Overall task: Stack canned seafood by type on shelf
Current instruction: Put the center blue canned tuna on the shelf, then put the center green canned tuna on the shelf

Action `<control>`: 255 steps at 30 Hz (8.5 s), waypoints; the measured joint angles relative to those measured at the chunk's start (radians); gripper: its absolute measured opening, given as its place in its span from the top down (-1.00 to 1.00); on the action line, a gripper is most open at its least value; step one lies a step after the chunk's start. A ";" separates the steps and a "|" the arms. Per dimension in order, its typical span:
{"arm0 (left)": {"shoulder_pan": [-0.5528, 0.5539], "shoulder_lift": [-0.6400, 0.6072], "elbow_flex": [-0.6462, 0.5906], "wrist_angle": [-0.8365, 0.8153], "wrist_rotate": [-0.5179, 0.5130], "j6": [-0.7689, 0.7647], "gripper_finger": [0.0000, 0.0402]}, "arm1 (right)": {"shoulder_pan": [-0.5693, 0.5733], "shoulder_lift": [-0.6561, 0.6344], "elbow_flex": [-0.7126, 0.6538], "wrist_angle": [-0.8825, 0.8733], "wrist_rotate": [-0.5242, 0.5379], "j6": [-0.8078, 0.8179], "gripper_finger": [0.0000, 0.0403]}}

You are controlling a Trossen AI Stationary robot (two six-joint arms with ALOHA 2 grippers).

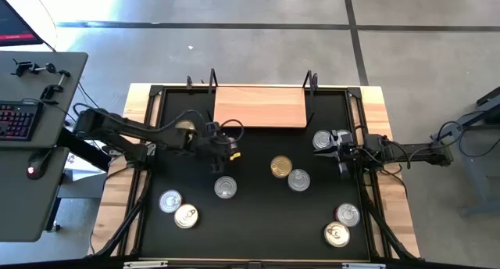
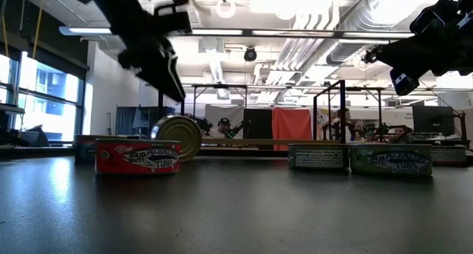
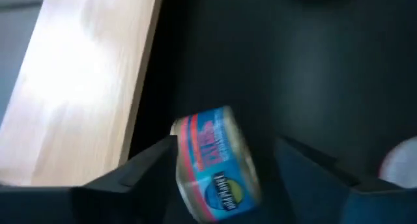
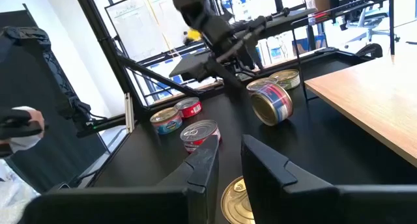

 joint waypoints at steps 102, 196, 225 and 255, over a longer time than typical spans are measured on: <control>0.468 0.275 0.114 0.413 -0.121 0.615 -0.18 | 0.000 0.000 0.000 0.000 0.000 0.000 0.73; -0.117 -0.110 -0.423 0.977 0.091 0.128 -0.18 | 0.542 1.372 0.861 -0.436 0.477 0.187 0.13; -0.103 -0.109 -0.422 1.049 0.094 0.130 -0.18 | 0.656 1.759 0.826 -0.520 0.767 0.352 0.96; -0.130 -0.109 -0.421 1.075 0.093 0.135 -0.18 | 0.540 1.763 1.138 -0.655 0.884 0.127 1.00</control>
